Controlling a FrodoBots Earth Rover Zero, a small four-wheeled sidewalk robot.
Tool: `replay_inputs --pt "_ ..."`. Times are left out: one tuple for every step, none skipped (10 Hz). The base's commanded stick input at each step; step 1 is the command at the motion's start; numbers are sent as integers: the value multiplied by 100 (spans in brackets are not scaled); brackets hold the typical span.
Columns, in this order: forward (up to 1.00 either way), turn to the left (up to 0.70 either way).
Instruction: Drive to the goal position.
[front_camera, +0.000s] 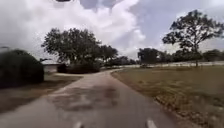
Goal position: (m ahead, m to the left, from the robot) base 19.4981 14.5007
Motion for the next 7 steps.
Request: replay_inputs --pt "85 10" --pt "85 34" --pt "85 34" --pt "85 34" --pt "85 34" --pt "85 0" --pt "85 0"
